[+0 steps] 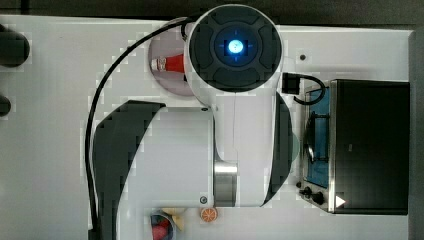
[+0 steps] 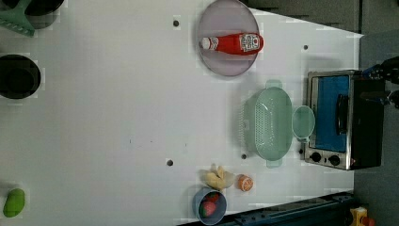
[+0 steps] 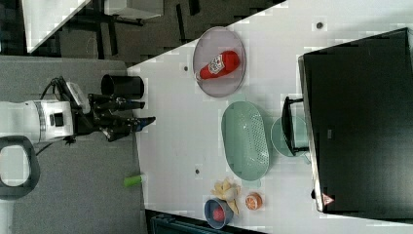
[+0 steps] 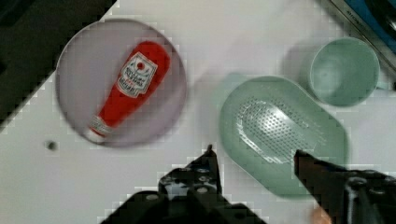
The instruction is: Drag strainer right to left.
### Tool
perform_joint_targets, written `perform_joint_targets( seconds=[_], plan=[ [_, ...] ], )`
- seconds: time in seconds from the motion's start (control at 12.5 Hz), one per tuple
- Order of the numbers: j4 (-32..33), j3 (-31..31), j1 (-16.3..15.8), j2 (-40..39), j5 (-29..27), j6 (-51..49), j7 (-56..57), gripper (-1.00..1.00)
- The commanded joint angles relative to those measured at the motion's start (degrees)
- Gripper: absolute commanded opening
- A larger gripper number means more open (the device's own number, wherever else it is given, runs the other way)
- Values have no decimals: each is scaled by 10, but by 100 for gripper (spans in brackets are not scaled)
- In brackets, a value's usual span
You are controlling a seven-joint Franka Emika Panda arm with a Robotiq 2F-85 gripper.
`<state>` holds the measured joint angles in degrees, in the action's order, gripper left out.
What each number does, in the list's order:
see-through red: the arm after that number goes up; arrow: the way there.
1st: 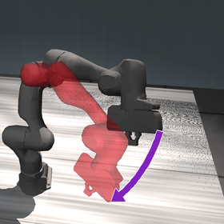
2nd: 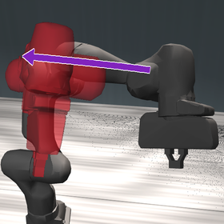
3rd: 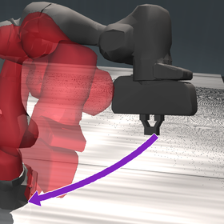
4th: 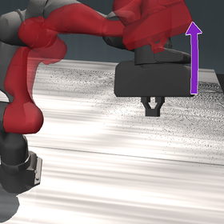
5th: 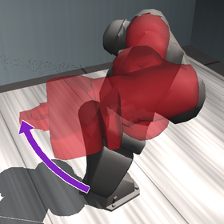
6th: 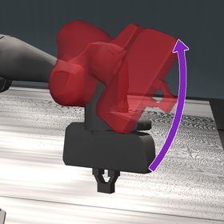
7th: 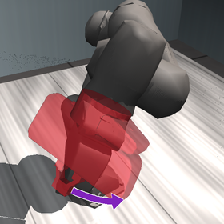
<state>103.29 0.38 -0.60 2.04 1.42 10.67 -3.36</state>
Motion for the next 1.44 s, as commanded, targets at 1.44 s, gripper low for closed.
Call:
perform_joint_targets(
  seconds=[1.44],
  plan=[
    [342,7,27,-59,2,362,-350,100]
  ],
)
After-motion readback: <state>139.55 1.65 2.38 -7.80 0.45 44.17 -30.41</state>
